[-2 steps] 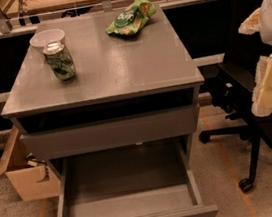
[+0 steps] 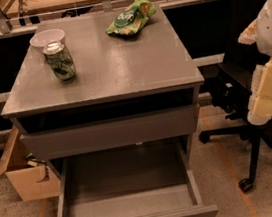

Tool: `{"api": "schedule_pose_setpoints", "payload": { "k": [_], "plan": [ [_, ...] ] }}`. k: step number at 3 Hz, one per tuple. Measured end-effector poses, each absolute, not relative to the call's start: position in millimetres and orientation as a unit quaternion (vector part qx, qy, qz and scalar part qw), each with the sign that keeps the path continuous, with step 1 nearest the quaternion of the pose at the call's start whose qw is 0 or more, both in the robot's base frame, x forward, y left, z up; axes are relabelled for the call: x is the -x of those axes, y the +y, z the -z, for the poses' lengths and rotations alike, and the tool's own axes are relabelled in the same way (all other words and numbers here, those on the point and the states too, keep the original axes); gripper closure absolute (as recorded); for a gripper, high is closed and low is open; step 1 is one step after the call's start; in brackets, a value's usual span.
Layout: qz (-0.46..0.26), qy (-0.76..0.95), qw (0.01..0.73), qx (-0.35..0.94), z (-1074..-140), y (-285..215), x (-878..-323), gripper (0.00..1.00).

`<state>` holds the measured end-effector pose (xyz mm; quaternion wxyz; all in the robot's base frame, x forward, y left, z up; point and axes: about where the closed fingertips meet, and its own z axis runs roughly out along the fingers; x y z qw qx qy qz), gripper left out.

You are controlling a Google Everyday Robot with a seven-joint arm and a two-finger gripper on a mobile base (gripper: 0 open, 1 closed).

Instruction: Close middle drawer

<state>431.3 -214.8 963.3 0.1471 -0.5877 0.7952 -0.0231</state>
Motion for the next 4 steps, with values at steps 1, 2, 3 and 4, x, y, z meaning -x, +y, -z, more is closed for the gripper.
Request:
{"api": "schedule_pose_setpoints", "payload": {
  "k": [1, 2, 3, 4],
  "plan": [
    [-0.008, 0.826, 0.120, 0.551, -921, -204, -412, 0.00],
    [-0.046, 0.852, 0.067, 0.517, -849, -185, -386, 0.00],
    [-0.085, 0.866, 0.015, 0.493, -777, -163, -360, 0.00],
    [-0.090, 0.868, -0.002, 0.489, -761, -164, -349, 0.00]
  ]
}}
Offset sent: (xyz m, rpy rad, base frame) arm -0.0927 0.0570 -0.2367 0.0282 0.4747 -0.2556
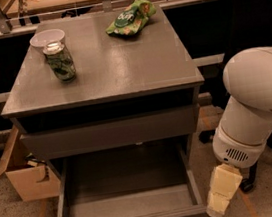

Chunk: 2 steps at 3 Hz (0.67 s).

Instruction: Close middle drawer

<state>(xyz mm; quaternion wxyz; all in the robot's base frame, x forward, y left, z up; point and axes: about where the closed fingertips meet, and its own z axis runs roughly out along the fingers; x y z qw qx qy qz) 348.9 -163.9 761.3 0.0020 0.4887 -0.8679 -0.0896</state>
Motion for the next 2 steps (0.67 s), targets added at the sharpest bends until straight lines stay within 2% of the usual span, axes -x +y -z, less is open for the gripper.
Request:
{"api": "schedule_pose_setpoints", "payload": {
  "k": [1, 2],
  "plan": [
    [0.090, -0.868, 0.002, -0.489, -761, -164, -349, 0.00],
    [0.130, -0.879, 0.017, -0.459, -711, -159, -342, 0.00]
  ]
}}
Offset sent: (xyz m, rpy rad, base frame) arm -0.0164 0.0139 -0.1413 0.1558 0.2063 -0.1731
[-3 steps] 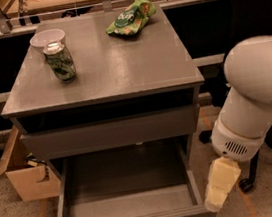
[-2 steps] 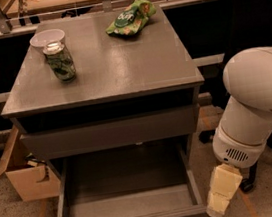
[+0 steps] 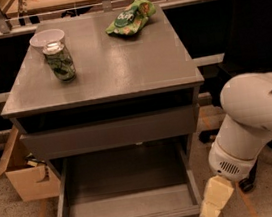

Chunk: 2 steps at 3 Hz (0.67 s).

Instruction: Close middle drawer

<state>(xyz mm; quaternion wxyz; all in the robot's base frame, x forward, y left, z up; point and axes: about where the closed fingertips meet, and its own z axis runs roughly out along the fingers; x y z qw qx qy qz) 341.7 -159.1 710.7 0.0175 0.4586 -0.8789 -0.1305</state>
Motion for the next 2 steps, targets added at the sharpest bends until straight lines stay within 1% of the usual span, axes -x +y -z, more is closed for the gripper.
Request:
{"api": "schedule_pose_setpoints", "payload": {
  "k": [1, 2],
  "plan": [
    [0.187, -0.893, 0.049, -0.405, -630, -146, -325, 0.18],
    [0.223, -0.901, 0.074, -0.365, -571, -132, -313, 0.41]
  ]
}}
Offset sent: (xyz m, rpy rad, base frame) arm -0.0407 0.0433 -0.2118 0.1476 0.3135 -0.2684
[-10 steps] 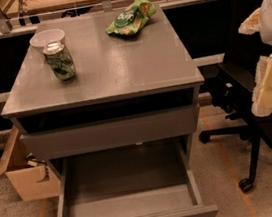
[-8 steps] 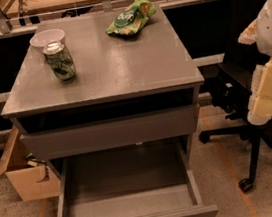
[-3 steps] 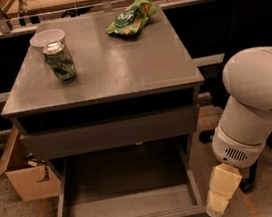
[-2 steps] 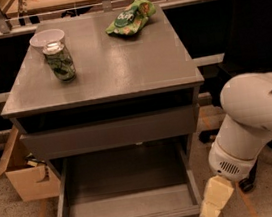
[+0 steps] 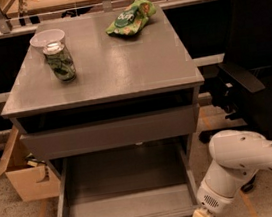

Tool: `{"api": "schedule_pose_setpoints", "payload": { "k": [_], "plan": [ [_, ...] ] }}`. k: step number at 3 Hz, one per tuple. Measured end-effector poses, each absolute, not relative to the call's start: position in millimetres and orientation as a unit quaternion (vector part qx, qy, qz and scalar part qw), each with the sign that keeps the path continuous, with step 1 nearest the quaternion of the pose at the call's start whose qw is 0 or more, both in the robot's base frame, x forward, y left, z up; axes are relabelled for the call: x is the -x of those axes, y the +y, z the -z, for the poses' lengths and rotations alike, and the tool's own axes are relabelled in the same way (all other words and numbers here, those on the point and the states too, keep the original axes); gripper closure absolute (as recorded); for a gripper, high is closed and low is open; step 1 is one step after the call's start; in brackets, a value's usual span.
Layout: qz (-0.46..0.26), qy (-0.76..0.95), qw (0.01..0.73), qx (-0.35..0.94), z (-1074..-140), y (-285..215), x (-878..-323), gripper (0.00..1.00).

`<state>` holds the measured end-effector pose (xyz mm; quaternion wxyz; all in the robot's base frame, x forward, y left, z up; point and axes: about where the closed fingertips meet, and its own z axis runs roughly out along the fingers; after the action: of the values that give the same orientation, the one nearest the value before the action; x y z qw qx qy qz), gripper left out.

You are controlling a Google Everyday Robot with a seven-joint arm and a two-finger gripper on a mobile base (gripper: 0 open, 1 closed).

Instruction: Close middle drawer

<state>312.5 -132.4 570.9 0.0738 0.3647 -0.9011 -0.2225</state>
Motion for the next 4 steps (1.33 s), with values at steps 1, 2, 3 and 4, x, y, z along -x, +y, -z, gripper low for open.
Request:
{"api": "schedule_pose_setpoints", "payload": {
  "k": [1, 2, 3, 4],
  "plan": [
    [0.237, -0.906, 0.091, -0.339, -529, -119, -306, 0.64],
    [0.249, -0.911, 0.085, -0.318, -490, -108, -306, 0.87],
    [0.252, -0.918, 0.064, -0.300, -454, -99, -311, 1.00],
    [0.248, -0.926, 0.021, -0.283, -431, -95, -320, 1.00]
  ]
}}
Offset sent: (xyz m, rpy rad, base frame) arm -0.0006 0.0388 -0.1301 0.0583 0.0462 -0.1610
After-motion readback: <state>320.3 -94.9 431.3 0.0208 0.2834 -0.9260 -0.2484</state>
